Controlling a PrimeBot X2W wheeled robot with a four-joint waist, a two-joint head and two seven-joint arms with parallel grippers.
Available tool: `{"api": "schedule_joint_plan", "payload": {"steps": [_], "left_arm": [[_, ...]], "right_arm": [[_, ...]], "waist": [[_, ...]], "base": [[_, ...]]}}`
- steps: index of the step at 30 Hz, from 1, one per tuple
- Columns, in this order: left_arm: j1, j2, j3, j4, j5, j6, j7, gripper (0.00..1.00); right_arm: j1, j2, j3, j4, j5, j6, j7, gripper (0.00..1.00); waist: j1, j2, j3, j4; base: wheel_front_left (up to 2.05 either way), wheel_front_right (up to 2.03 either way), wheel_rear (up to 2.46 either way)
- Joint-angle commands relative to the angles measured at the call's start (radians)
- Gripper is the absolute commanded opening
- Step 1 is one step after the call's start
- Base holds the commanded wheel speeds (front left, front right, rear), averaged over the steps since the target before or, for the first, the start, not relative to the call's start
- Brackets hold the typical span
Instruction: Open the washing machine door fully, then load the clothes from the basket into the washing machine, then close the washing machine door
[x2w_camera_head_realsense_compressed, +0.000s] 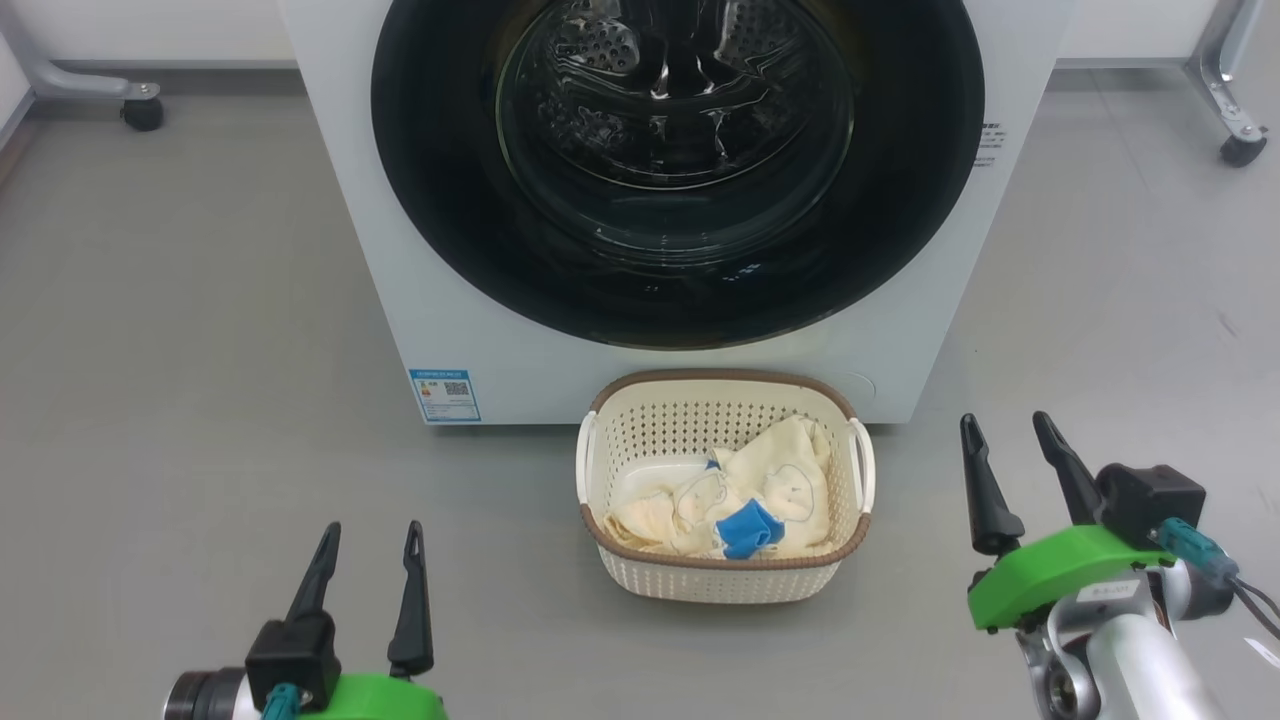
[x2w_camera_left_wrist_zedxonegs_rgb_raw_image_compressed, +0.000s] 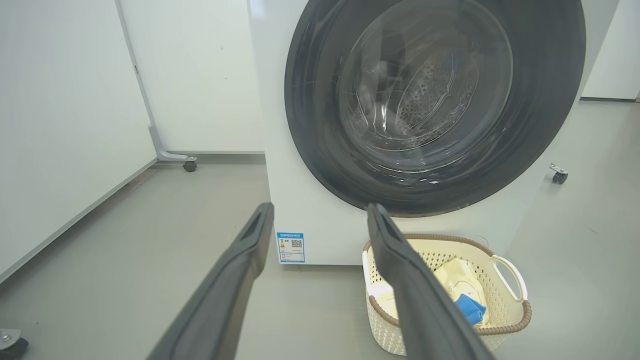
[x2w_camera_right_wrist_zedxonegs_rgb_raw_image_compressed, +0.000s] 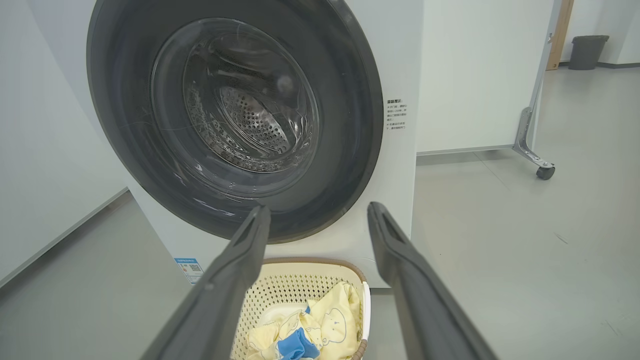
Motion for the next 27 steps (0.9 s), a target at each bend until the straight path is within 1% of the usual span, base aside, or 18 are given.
{"api": "schedule_joint_plan", "payload": {"steps": [1,27], "left_arm": [[-0.049,0.003,0.032,-0.026,-0.006,0.005,-0.014,1.0],[-0.052,0.003,0.031,-0.006,-0.026,0.009,-0.014,1.0]], "right_arm": [[-0.055,-0.01,0.022,-0.029,-0.001,-0.003,-0.011,1.0],[-0.056,-0.01,0.023,-0.028,-0.004,-0.003,-0.003,1.0]], "waist": [[0.0,0.0,0.001,0.0],[0.0,0.0,-0.001,0.003]], "base": [[0.0,0.0,0.0],[0.0,0.0,0.0]]}}
